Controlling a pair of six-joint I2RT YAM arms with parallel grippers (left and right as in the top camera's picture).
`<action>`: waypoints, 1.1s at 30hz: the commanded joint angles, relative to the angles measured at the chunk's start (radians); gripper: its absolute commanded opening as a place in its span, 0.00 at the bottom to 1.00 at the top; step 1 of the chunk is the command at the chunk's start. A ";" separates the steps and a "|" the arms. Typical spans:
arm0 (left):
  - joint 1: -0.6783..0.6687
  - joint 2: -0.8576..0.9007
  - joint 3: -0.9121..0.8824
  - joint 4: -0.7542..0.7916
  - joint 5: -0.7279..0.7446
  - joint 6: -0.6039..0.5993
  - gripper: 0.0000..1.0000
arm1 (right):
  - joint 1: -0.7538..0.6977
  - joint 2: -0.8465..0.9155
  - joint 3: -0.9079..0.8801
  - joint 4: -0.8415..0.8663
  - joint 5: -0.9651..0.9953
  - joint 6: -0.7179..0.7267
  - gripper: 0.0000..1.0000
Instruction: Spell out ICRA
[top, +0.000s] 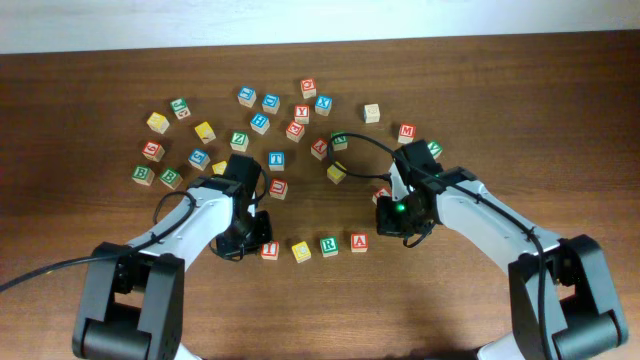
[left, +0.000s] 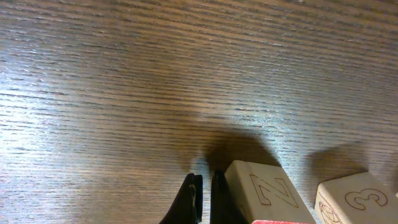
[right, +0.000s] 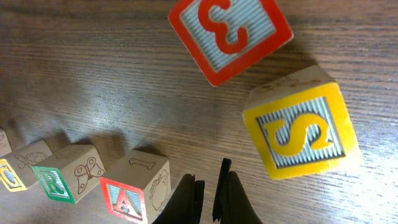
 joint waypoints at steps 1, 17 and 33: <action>-0.006 0.002 -0.011 0.000 0.057 0.002 0.00 | 0.031 0.046 -0.010 0.011 0.011 0.004 0.04; -0.079 0.002 -0.011 0.000 0.096 0.002 0.00 | 0.116 0.095 -0.010 0.043 -0.076 0.005 0.04; -0.080 0.002 -0.011 0.020 0.128 0.002 0.01 | 0.116 0.095 -0.010 0.051 -0.200 0.006 0.04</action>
